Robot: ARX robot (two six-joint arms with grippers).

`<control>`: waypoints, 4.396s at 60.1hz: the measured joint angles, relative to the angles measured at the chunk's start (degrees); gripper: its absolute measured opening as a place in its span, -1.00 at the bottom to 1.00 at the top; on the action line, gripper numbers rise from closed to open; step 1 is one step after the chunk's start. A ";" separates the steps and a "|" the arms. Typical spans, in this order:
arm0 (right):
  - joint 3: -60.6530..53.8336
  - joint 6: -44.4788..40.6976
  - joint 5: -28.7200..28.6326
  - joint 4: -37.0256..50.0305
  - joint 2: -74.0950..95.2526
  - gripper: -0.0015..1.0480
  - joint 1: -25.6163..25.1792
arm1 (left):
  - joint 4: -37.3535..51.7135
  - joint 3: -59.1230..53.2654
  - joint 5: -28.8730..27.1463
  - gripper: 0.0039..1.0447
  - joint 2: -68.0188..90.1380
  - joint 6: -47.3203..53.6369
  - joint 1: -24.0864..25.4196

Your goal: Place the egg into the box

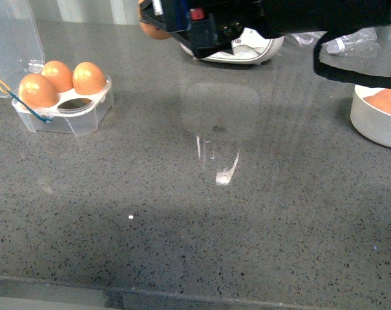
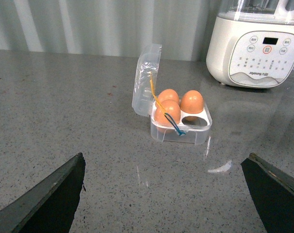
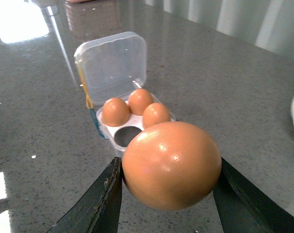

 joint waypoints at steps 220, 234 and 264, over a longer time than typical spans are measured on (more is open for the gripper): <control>-37.99 4.76 20.52 -3.78 -53.88 -0.06 -33.88 | 0.00 0.00 -0.02 0.87 0.00 0.00 0.00; -43.21 4.79 26.34 -3.96 -59.73 -0.80 -28.39 | 0.00 0.00 0.00 0.87 -0.02 0.00 0.00; -49.18 4.76 26.56 -9.84 -71.63 -0.94 -27.71 | 0.00 0.00 0.00 0.87 -0.02 0.00 0.00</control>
